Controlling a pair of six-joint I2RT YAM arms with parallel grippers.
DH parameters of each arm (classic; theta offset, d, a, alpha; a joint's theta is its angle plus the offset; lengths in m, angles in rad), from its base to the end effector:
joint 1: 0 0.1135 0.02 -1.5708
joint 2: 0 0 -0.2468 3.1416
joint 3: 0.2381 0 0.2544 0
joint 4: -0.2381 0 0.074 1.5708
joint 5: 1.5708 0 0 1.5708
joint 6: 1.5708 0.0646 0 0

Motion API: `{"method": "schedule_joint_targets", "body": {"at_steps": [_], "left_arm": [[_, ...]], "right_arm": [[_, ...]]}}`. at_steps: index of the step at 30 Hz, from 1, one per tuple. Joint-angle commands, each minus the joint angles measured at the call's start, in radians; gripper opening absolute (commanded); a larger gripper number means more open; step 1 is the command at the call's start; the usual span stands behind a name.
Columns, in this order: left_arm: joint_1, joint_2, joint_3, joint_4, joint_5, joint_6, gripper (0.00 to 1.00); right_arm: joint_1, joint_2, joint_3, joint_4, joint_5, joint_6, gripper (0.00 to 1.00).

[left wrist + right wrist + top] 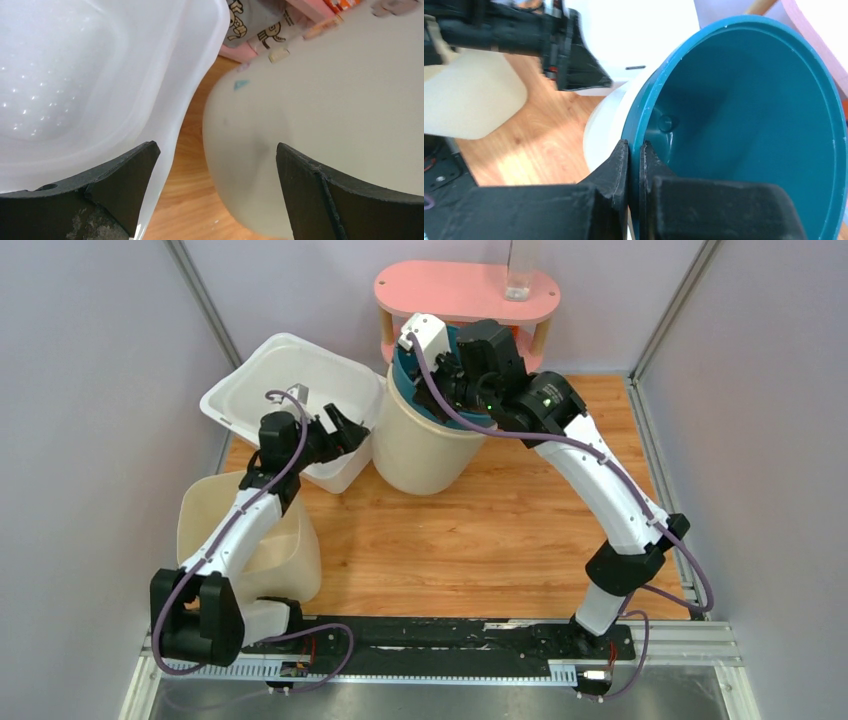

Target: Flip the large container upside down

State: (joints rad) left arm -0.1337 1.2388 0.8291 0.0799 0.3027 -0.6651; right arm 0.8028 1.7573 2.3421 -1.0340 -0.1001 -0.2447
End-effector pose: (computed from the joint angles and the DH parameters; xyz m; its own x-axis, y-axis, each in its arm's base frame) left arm 0.3132 -0.0616 0.2594 -0.5036 -0.5266 -0.6849 0.1220 0.7414 -0.6598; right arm 0.2478 0.2658 0.4825 -0.1041 -0.4548 -0.8845 -0.8281 0.5321 -0.1761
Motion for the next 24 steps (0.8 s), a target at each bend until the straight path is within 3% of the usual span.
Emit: {"method": "schedule_joint_targets", "body": {"at_steps": [1, 5, 8, 12, 24], "left_arm": [[0.030, -0.109, -0.017, -0.117, 0.093, 0.095, 1.00], [0.030, -0.173, -0.018, -0.086, 0.228, 0.072, 1.00], [0.026, -0.162, -0.030, -0.020, 0.427, 0.026, 1.00], [-0.005, -0.110, -0.037, 0.093, 0.583, -0.026, 1.00], [-0.090, 0.028, 0.167, 0.245, 0.613, -0.130, 1.00]], "right_arm": [[0.004, -0.122, -0.169, 0.372, 0.216, 0.004, 0.00], [0.005, -0.091, -0.151, 0.393, 0.341, 0.094, 0.00], [0.006, -0.061, -0.115, 0.408, 0.357, 0.146, 0.00], [0.005, -0.025, -0.074, 0.420, 0.364, 0.197, 0.00], [0.004, 0.036, -0.093, 0.464, 0.396, 0.295, 0.00]]}}
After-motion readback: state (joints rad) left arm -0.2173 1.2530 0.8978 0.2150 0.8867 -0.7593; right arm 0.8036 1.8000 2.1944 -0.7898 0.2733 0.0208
